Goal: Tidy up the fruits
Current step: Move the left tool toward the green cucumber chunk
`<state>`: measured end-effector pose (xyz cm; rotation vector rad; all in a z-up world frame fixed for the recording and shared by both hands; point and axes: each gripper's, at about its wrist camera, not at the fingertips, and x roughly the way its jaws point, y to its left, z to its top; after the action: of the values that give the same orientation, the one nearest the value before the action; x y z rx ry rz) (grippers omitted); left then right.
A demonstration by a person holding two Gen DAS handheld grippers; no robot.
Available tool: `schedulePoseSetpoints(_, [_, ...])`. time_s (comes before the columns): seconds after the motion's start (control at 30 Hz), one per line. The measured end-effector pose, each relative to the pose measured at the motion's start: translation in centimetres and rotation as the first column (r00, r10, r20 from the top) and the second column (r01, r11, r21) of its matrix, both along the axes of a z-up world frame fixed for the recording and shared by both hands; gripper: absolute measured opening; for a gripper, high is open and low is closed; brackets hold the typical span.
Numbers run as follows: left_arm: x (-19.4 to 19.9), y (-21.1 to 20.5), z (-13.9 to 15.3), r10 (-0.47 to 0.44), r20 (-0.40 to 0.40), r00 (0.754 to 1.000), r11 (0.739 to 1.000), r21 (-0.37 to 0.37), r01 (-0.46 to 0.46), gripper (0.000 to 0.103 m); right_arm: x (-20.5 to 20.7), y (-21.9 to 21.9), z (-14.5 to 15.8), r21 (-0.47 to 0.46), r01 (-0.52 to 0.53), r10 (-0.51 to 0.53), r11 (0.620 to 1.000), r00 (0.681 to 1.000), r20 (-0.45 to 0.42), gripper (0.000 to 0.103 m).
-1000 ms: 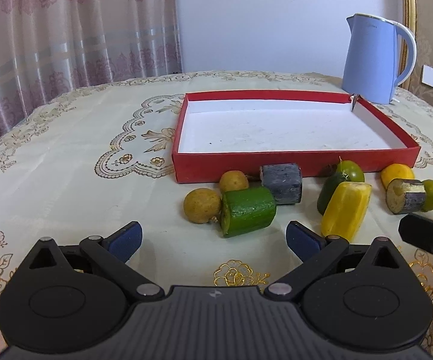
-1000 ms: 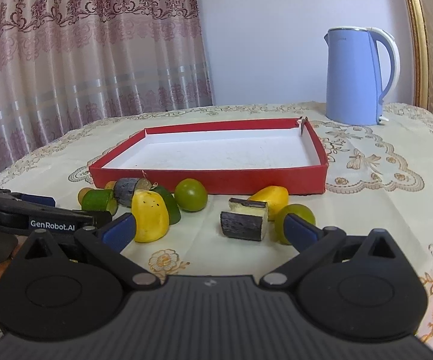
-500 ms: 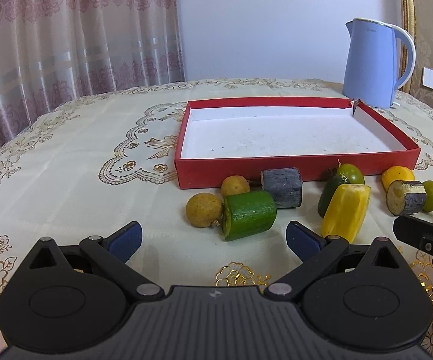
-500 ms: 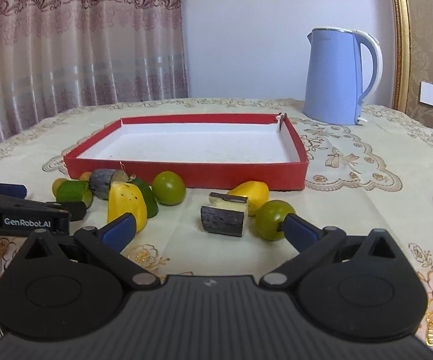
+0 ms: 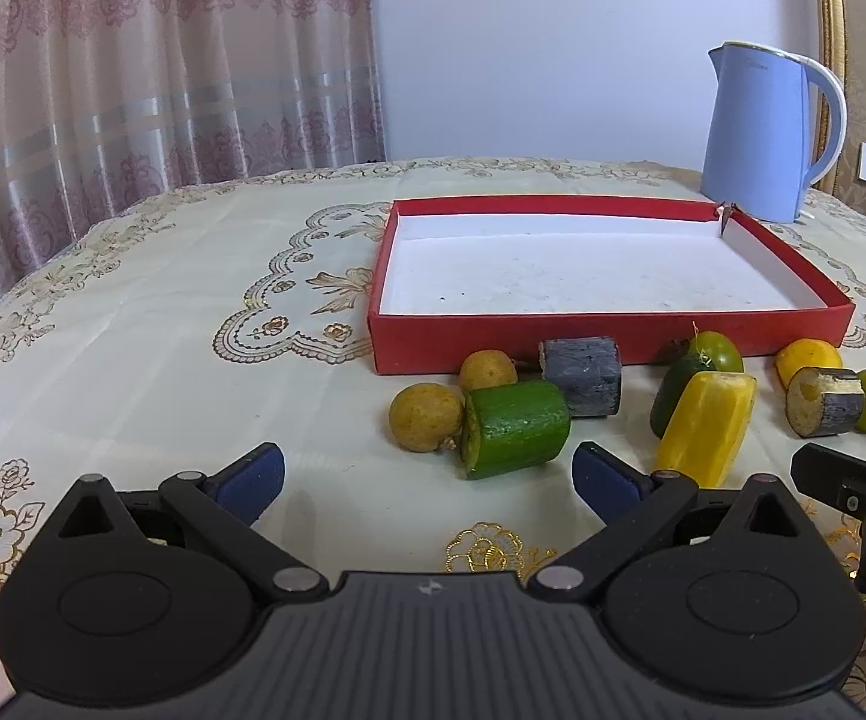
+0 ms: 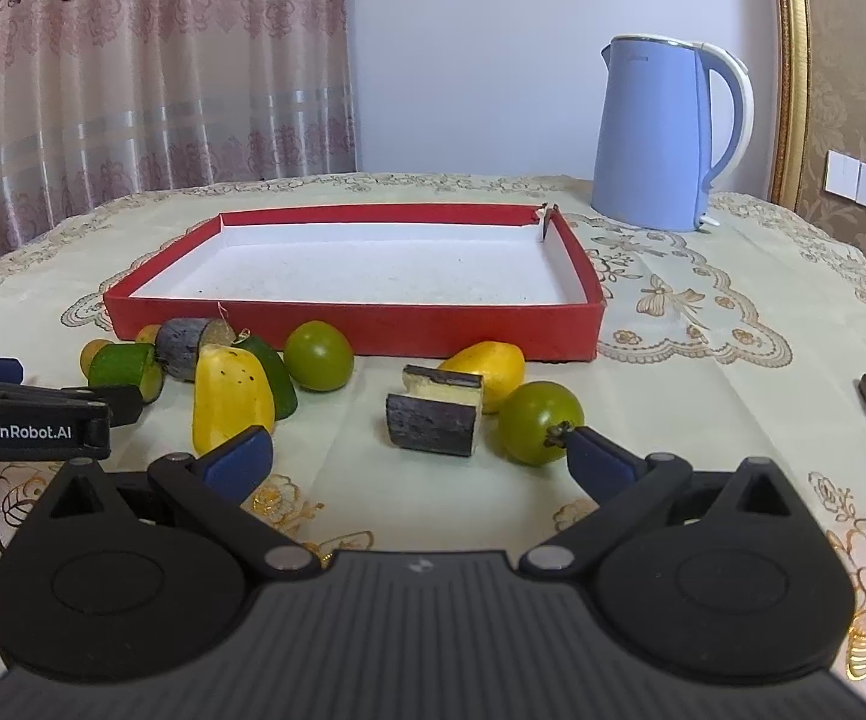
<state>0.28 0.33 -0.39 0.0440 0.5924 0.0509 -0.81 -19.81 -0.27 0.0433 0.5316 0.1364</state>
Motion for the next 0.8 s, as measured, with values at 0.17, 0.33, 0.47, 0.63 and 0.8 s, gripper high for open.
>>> schedulePoseSetpoints(0.17, [-0.02,-0.05,0.0,0.002,0.0,1.0,1.0,0.0,-0.002,0.103,0.19,-0.15,-0.09,0.009,-0.001,0.001,1.0,1.0,-0.01,0.103])
schedulePoseSetpoints(0.33, [-0.07,0.02,0.15,0.006,0.0,1.0,1.0,-0.001,-0.006,0.103,0.44,-0.26,-0.17,0.017,0.002,-0.001,1.0,1.0,-0.026,0.103])
schedulePoseSetpoints(0.47, [-0.07,-0.11,0.2,0.005,0.002,1.0,1.0,0.006,-0.005,0.103,0.48,-0.24,-0.25,0.015,0.003,-0.003,1.0,0.999,-0.033,0.103])
schedulePoseSetpoints(0.63, [-0.12,-0.24,0.17,0.005,0.006,1.0,1.0,0.011,-0.005,0.103,0.47,-0.22,-0.25,0.015,0.003,-0.003,1.0,0.999,-0.033,0.103])
schedulePoseSetpoints(0.8, [-0.23,-0.2,0.27,0.009,0.012,1.0,1.0,0.009,-0.009,0.103,0.44,-0.31,-0.21,0.016,-0.004,0.004,1.0,1.0,-0.024,0.103])
